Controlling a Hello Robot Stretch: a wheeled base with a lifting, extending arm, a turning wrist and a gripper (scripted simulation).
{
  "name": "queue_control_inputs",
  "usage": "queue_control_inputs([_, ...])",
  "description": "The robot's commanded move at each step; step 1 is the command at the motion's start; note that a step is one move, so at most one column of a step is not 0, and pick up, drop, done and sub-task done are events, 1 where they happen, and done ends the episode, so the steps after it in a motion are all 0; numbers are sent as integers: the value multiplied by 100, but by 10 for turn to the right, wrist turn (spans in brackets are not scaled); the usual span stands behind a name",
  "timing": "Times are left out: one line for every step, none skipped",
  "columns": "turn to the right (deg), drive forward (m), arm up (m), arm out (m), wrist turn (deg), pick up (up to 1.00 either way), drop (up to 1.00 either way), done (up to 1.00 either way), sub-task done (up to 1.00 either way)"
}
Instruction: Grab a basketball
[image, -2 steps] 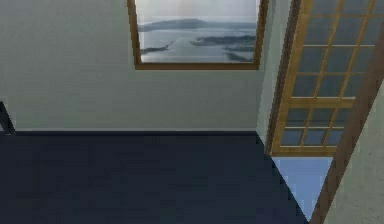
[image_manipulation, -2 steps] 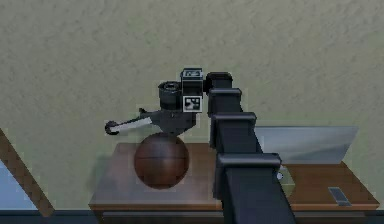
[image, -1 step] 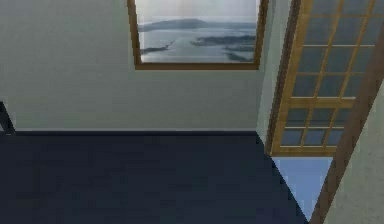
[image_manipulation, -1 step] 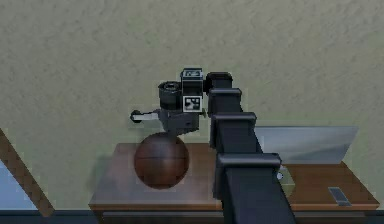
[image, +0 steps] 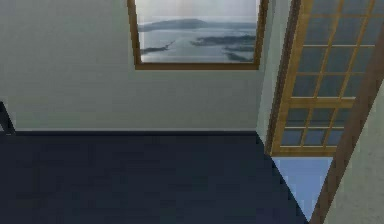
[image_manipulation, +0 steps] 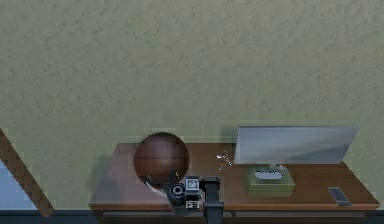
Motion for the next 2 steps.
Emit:
queue_control_inputs([0, 0, 0, 0, 0, 100, 0, 0, 0])
queue_control_inputs([0, 0, 10, 0, 0, 0, 0, 0, 0])
